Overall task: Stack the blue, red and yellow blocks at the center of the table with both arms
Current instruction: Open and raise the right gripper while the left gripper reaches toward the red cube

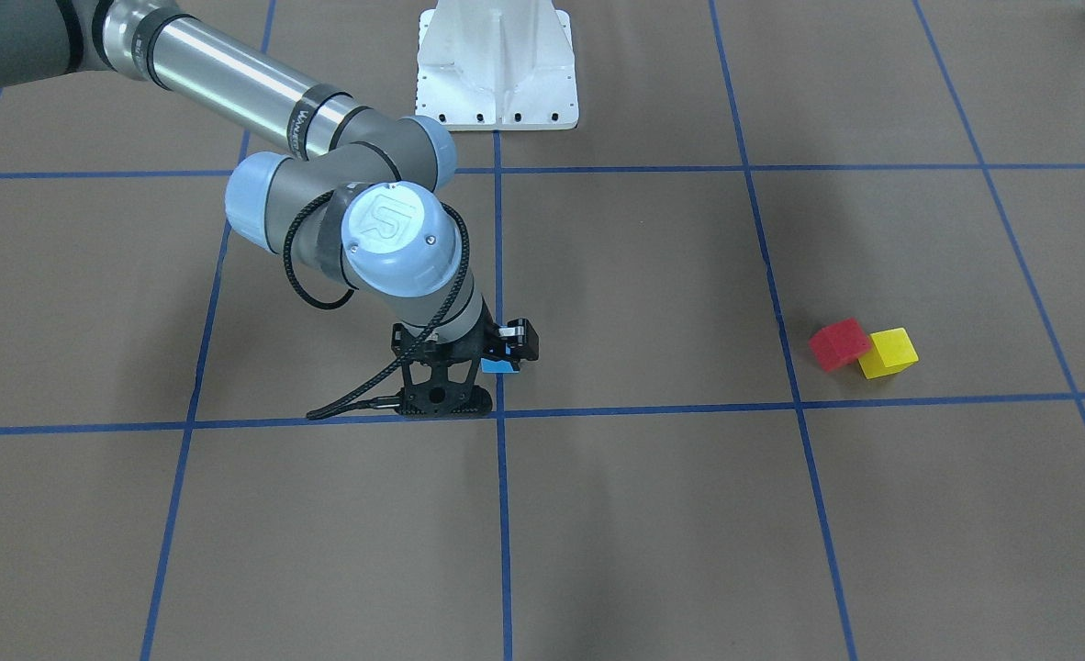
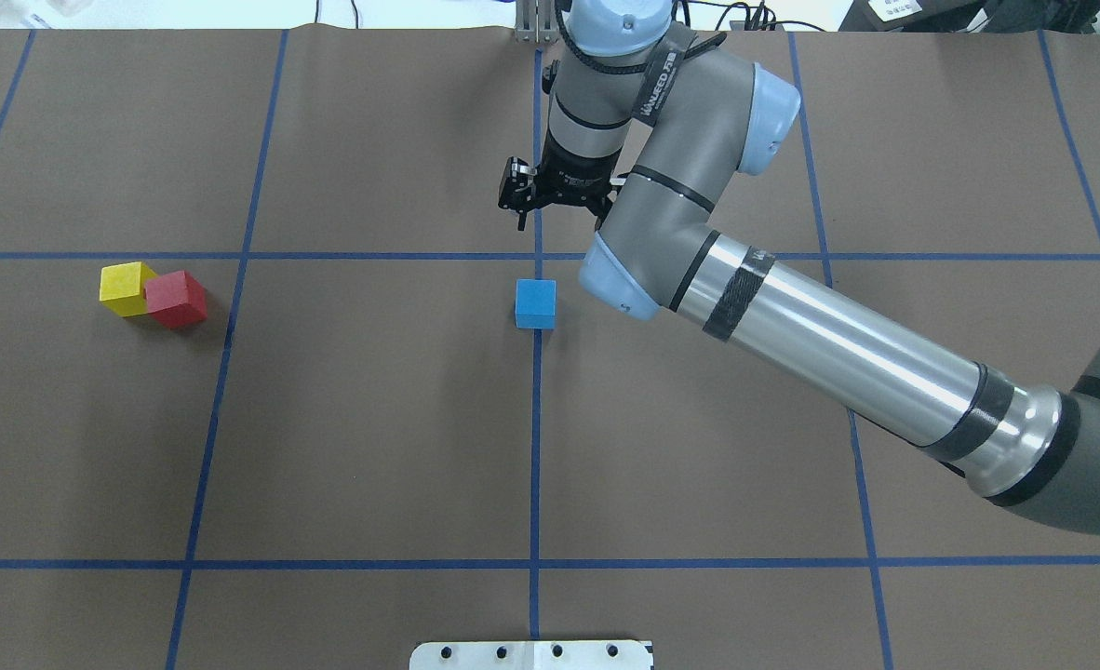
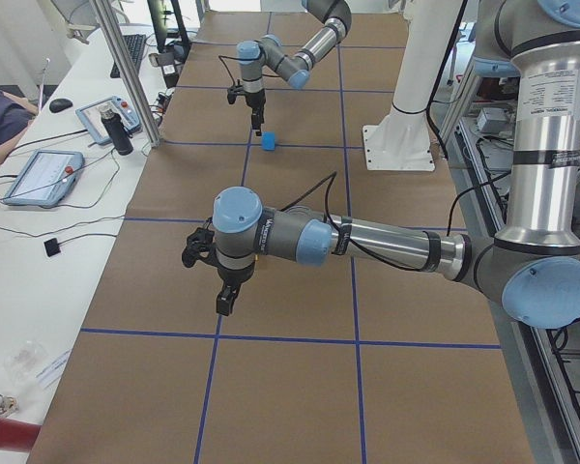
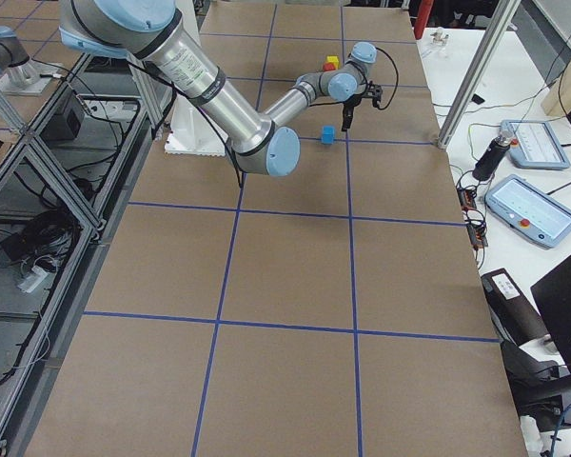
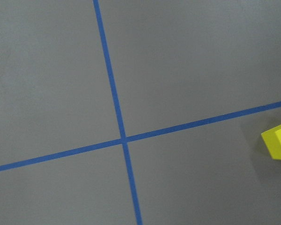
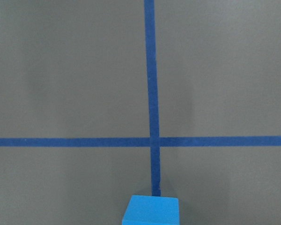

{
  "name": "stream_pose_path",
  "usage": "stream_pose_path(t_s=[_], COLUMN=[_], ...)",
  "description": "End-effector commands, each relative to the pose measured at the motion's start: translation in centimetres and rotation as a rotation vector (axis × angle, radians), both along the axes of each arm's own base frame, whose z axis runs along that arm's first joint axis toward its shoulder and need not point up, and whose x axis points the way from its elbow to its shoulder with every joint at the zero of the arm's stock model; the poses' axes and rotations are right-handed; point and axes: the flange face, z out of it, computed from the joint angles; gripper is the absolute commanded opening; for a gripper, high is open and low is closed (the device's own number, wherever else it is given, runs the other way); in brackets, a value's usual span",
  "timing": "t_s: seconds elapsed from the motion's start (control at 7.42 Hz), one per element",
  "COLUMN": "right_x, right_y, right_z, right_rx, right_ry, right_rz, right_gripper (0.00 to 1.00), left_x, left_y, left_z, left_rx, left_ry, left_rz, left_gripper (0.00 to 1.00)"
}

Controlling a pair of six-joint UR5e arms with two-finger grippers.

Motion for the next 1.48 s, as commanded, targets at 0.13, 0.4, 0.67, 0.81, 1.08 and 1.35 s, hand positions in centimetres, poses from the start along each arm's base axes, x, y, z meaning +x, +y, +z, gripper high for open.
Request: stream_pose_path(t_s=[0.13, 0.4, 0.67, 0.81, 1.08, 1.35], right_x=[8.8, 11.0, 11.3, 11.7, 11.8, 11.9], right_y=[-2.6, -3.8, -4.1, -4.3, -4.2, -4.2], right_z=[5.1, 7.4, 8.0, 8.2, 9.0, 10.0], right_rx=[0.075, 0.121, 0.129, 0.127, 0.121, 0.116], right_ry=[0.017, 0.034, 0.046, 0.049, 0.054, 0.065], right_rz=[0.003, -0.021, -0.015, -0.008, -0.008, -0.008], right_gripper=[0.99, 0.99, 0.99, 0.99, 0.99, 0.99], left_x=[14.4, 20.8, 27.8, 29.1, 30.5, 33.0], left_y=[1.1, 1.7, 1.7, 1.7, 1.3, 0.8], left_z=[-8.7, -9.3, -8.2, -7.2, -6.5, -5.8], left_rx=[-0.231, -0.264, -0.324, -0.328, -0.327, -0.334], left_ry=[0.067, 0.026, 0.049, 0.075, 0.062, 0.041], left_rz=[-0.149, -0.196, -0.289, -0.294, -0.295, -0.267], left_gripper=[1.00, 1.00, 1.00, 1.00, 1.00, 1.00])
